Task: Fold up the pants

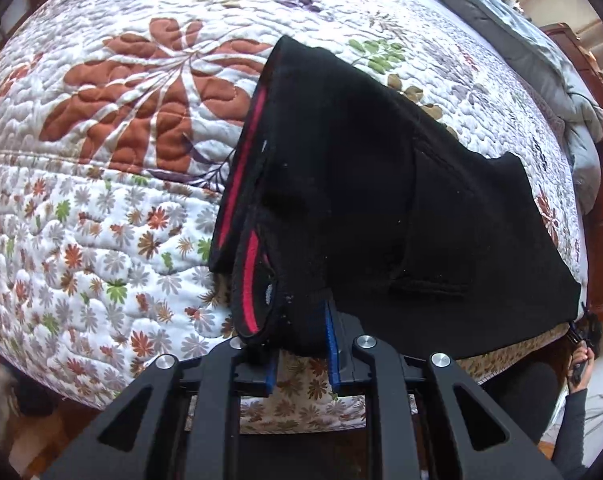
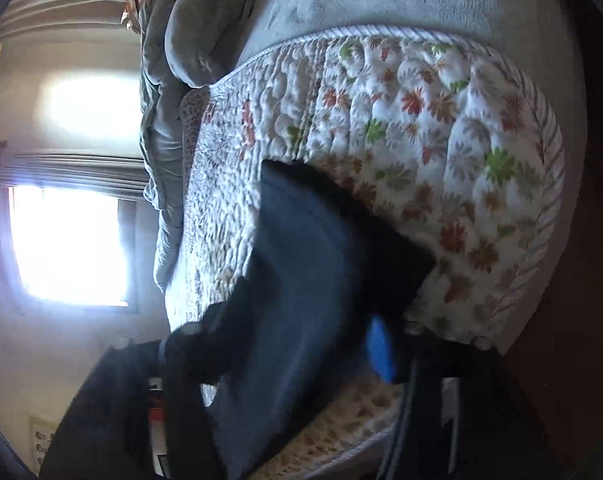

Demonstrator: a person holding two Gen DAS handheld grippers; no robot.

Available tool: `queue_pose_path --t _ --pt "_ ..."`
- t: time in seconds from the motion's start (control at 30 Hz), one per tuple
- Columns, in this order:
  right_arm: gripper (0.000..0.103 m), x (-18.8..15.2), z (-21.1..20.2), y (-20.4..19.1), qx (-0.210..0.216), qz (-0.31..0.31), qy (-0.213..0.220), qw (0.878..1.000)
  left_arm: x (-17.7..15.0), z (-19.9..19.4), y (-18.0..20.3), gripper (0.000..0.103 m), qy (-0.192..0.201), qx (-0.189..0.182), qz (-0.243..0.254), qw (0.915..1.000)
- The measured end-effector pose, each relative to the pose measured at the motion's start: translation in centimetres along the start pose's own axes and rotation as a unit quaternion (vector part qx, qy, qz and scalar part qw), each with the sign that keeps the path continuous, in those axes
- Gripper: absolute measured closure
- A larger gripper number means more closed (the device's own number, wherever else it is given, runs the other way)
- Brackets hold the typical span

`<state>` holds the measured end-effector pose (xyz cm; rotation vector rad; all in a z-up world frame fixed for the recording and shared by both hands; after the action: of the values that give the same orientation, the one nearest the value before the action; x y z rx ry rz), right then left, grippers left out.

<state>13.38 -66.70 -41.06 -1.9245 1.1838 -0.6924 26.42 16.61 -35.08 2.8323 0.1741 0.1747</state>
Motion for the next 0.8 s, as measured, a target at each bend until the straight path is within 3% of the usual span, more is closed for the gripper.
queue_pose_path --t 0.03,0.07,0.1,0.13,0.17,0.27,0.33,0.37,0.4,0.47,0.8 --pt "0.042 -0.9 0.5 -0.4 0.003 -0.005 -0.011 1.000 -0.1 0.0 0.0 0.084 0.005 -0.001 0.002 1.0000" --pt "0.054 -0.8 0.8 -0.7 -0.001 -0.011 -0.022 1.000 -0.1 0.1 0.1 0.084 0.008 -0.004 -0.001 1.0000" --pt "0.084 -1.2 1.1 -1.0 -0.011 -0.022 -0.030 0.999 -0.3 0.0 -0.1 0.084 0.011 -0.009 -0.012 0.9998" --pt "0.097 -1.7 1.2 -1.6 -0.025 -0.039 -0.030 0.998 -0.4 -0.1 -0.6 0.084 0.012 -0.013 -0.023 0.9996" --pt "0.098 0.1 0.6 -1.8 -0.025 -0.043 -0.022 0.999 -0.4 -0.1 -0.7 0.084 0.011 -0.015 -0.032 0.9993" --pt "0.098 0.7 0.8 -0.7 -0.061 -0.024 -0.015 0.998 -0.5 -0.1 -0.9 0.084 0.009 -0.010 -0.043 0.9990" --pt "0.097 0.3 1.3 -0.3 -0.063 -0.024 -0.025 0.997 -0.4 0.0 -1.1 0.085 0.009 -0.015 -0.050 0.9986" --pt "0.089 0.2 1.0 -0.6 -0.048 -0.026 -0.023 0.998 -0.4 0.0 -1.0 0.085 0.010 -0.016 -0.048 0.9987" --pt "0.067 0.1 1.0 -1.2 -0.034 -0.027 -0.023 0.999 -0.5 -0.2 -0.7 0.085 0.014 -0.017 -0.036 0.9991" --pt "0.044 -0.9 0.1 -1.9 -0.010 -0.034 -0.018 0.999 -1.0 -0.7 -0.8 0.084 0.027 -0.013 -0.008 0.9995" --pt "0.046 -3.3 -1.6 -0.5 0.020 0.026 -0.006 0.999 -2.4 -0.1 -1.0 0.075 0.027 -0.013 -0.015 0.9994"
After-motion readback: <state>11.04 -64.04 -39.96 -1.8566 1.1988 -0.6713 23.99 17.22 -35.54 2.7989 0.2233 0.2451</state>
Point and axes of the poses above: each gripper's, at about its wrist camera, not at the fingertips, and z roughly the way its jaws point, y to its right, x to its top, the point moved 5 cm from there along z, roughly the way its jaws point, and after that the axes turned 3 degrees about -y, right-handed, at the moved point
